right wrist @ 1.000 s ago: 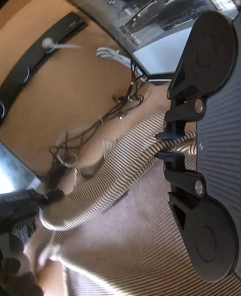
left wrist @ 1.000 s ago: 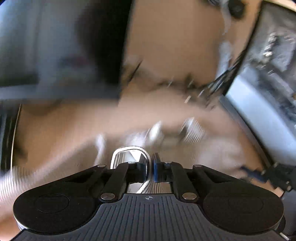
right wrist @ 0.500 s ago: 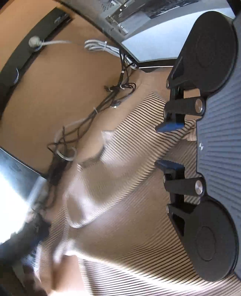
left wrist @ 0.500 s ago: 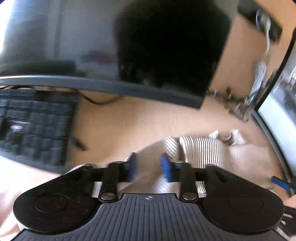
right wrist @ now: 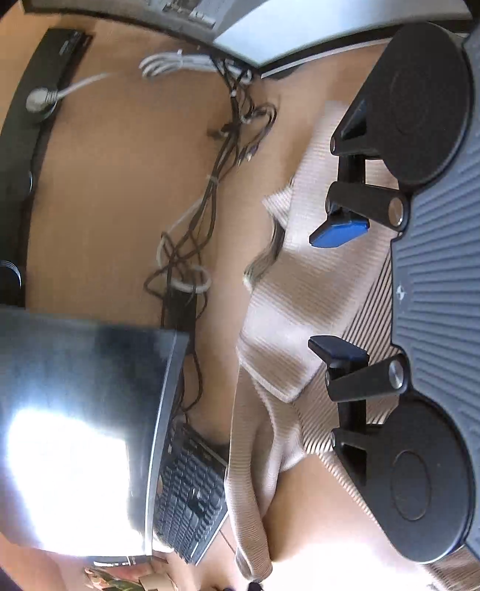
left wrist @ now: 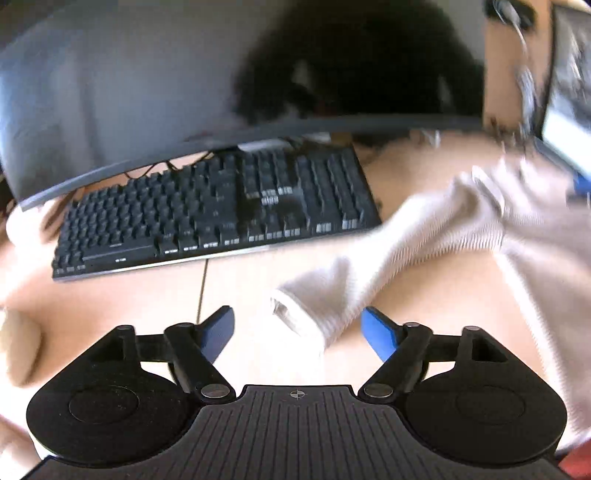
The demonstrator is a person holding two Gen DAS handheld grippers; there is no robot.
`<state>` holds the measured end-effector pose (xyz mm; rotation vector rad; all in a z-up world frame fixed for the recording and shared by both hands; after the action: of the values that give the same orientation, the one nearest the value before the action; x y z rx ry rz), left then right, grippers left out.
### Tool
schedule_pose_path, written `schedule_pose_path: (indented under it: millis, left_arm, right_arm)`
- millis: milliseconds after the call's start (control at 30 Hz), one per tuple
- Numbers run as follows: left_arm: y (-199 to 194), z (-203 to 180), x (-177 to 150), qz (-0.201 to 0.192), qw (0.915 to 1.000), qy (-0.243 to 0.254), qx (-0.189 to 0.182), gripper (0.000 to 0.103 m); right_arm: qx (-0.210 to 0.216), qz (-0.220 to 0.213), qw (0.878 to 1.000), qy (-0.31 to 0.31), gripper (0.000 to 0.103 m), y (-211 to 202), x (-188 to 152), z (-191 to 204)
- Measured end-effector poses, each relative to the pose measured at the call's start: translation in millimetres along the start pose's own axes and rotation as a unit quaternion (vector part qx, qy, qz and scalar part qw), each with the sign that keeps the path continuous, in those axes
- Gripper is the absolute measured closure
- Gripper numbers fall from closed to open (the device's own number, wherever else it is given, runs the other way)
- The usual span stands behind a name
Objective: Fold clothes
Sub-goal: 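Smooth the folded sweater with the right tool while the left tool withdraws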
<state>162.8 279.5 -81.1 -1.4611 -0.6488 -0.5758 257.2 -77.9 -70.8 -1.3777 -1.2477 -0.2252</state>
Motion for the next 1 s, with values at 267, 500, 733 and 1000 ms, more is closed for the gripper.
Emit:
schedule_pose_path:
  millis: [267, 500, 733, 1000]
  left_arm:
    - [32.8, -36.9, -7.9, 0.010, 0.9874, 0.157, -0.016, 0.093]
    - [-11.1, -77.4, 68.6, 0.010, 0.9811, 0.008, -0.193, 0.097]
    - [-34.0, -168.8, 152.5, 0.001, 0.9353, -0.128, -0.330, 0.097]
    - [-6.3, -306.2, 182.5, 0.034, 0.9033, -0.153, -0.399, 0.070]
  right_arm:
    - [-0.023, -0.002, 0.999, -0.027, 0.044, -23.0, 6.0, 17.2]
    - [-0.075, -0.017, 0.996, 0.034, 0.043, -53.4, -15.9, -31.5]
    - [-0.068, -0.051, 0.994, 0.071, 0.041, -69.9, -42.9, -61.5]
    - [-0.064, -0.046, 0.993, 0.085, 0.041, -80.8, -81.5, -83.1]
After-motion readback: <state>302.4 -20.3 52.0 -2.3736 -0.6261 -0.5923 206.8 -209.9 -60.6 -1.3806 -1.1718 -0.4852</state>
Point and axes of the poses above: each gripper's, at about its wrist camera, not at the fingertips, and y roughly the way its jaws point, z to its left, x to its top, the point moved 6 cm from there along y, roughly the way its jaws point, and after that the axes turned 14 degrees about -y, right-handed, at the moved point
